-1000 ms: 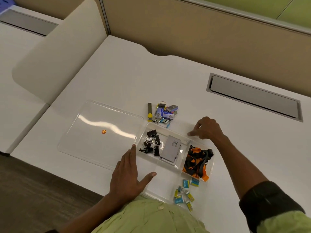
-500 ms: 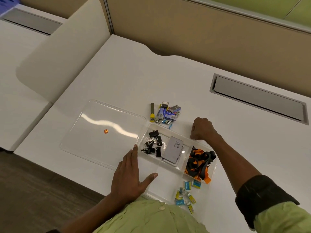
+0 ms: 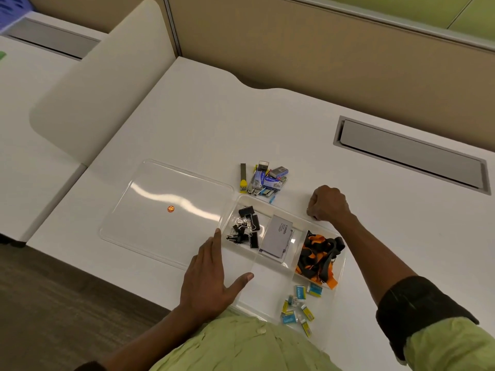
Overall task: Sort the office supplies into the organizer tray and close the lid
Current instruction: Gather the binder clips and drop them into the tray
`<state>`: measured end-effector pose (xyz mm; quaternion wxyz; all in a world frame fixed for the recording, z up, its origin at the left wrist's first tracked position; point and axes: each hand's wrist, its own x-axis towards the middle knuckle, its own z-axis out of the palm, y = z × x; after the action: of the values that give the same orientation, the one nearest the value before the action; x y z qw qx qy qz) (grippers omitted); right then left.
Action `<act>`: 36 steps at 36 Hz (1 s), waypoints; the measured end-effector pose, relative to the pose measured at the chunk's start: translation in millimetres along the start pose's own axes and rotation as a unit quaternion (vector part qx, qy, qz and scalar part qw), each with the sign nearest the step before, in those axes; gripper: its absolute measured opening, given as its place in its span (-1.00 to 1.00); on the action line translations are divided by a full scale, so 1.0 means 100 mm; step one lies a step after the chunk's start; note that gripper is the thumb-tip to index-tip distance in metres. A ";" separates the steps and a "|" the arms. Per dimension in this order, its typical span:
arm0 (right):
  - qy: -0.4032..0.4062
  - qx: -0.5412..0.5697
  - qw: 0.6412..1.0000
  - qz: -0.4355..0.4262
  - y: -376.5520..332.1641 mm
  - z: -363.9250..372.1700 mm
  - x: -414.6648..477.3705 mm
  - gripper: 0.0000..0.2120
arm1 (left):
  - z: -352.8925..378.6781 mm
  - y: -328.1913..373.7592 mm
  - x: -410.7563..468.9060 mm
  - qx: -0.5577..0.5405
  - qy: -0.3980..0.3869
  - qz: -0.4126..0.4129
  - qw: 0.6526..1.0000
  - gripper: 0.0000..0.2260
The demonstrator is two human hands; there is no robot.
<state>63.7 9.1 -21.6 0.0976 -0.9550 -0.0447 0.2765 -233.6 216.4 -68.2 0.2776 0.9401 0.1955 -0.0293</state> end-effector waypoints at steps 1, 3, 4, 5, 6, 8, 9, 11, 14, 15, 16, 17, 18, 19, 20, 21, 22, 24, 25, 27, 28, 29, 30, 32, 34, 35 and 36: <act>-0.008 0.011 1.000 0.009 -0.01 -0.01 0.01 -0.69 | 0.00 0.00 0.00 0.001 0.000 0.000 1.000 0.09; -0.024 0.036 0.999 0.023 -0.02 -0.02 0.02 -0.67 | 0.00 0.00 0.00 0.001 0.000 -0.001 1.000 0.09; -0.033 0.051 0.998 0.028 -0.02 -0.02 0.03 -0.66 | 0.00 0.00 0.00 0.001 0.001 0.000 1.000 0.09; -0.041 0.063 0.997 0.030 -0.02 -0.02 0.03 -0.64 | 0.00 0.00 0.00 0.001 0.001 0.001 1.000 0.09; -0.047 0.071 0.996 0.032 -0.02 -0.02 0.04 -0.63 | 0.00 0.00 0.00 0.001 0.001 0.002 1.000 0.09; -0.048 0.081 0.995 0.032 -0.01 -0.01 0.05 -0.63 | 0.00 0.00 0.00 0.001 0.002 0.004 1.000 0.09; -0.047 0.083 0.995 0.032 0.00 0.00 0.05 -0.62 | 0.00 0.00 0.00 0.002 0.002 0.004 1.000 0.09; -0.044 0.077 0.996 0.031 0.01 0.00 0.05 -0.61 | -0.01 0.01 0.00 0.002 0.001 0.003 1.000 0.09; -0.031 0.050 0.998 0.025 0.01 0.01 0.03 -0.66 | -0.02 0.02 0.00 0.003 0.001 0.004 1.000 0.09; -0.024 0.040 0.999 0.020 0.00 0.01 0.03 -0.69 | -0.02 0.02 0.00 0.003 0.003 0.005 1.000 0.09; -0.019 0.031 0.999 0.015 -0.01 0.01 0.02 -0.72 | -0.02 0.02 0.00 0.003 0.003 0.005 1.000 0.09; -0.014 0.022 1.000 0.009 -0.02 0.01 0.01 -0.74 | -0.02 0.02 -0.01 0.003 0.003 0.005 1.000 0.09; -0.013 0.016 1.000 0.003 -0.02 0.02 0.01 -0.75 | -0.02 0.02 -0.01 0.003 0.003 0.005 1.000 0.09; -0.014 0.012 1.000 -0.002 -0.02 0.02 0.01 -0.75 | -0.02 0.03 -0.01 0.003 0.003 0.005 1.000 0.09; -0.016 0.010 1.000 -0.006 -0.03 0.02 0.01 -0.75 | -0.02 0.03 -0.01 0.003 0.003 0.005 1.000 0.09; -0.018 0.011 1.000 -0.009 -0.03 0.01 0.01 -0.75 | -0.03 0.03 -0.01 0.003 0.001 0.004 1.000 0.09; -0.020 0.014 1.000 -0.012 -0.02 0.01 0.01 -0.76 | -0.03 0.03 -0.01 0.003 0.000 0.004 1.000 0.09; -0.013 0.025 0.999 -0.017 -0.02 -0.01 0.00 -0.79 | -0.05 0.03 -0.01 0.002 -0.001 0.004 1.000 0.09; -0.002 0.034 0.999 -0.021 -0.02 -0.02 -0.01 -0.80 | -0.05 0.04 -0.01 0.002 -0.001 0.004 1.000 0.08; 0.034 0.061 0.997 -0.038 -0.05 -0.04 -0.06 -0.77 | -0.06 0.04 -0.01 0.001 -0.004 0.001 1.000 0.08; 0.056 0.080 0.994 -0.055 -0.08 -0.05 -0.09 -0.75 | -0.06 0.04 -0.01 0.001 -0.004 0.000 1.000 0.08; 0.080 0.098 0.989 -0.078 -0.14 -0.07 -0.15 -0.75 | -0.06 0.04 -0.01 0.001 -0.004 0.000 1.000 0.08; 0.106 0.110 0.982 -0.107 -0.21 -0.08 -0.22 -0.78 | -0.05 0.04 -0.01 0.002 -0.004 0.001 1.000 0.08; 0.138 0.119 0.968 -0.173 -0.40 -0.08 -0.41 -0.88 | -0.05 0.04 -0.01 0.000 -0.004 0.001 1.000 0.08; 0.107 0.135 0.957 -0.231 -0.59 -0.04 -0.62 -0.90 | -0.04 0.03 -0.01 -0.001 -0.006 0.001 1.000 0.08; 0.076 0.144 0.952 -0.258 -0.68 0.00 -0.71 -0.90 | -0.04 0.03 -0.01 -0.001 -0.006 -0.001 1.000 0.08; 0.044 0.147 0.947 -0.283 -0.75 0.04 -0.78 -0.89 | -0.04 0.04 -0.01 -0.001 -0.006 -0.002 1.000 0.08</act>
<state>-6.7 72.2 31.6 0.3128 -0.8895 -0.2674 0.1989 -233.1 215.5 -62.9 0.2795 0.9393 0.1957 -0.0357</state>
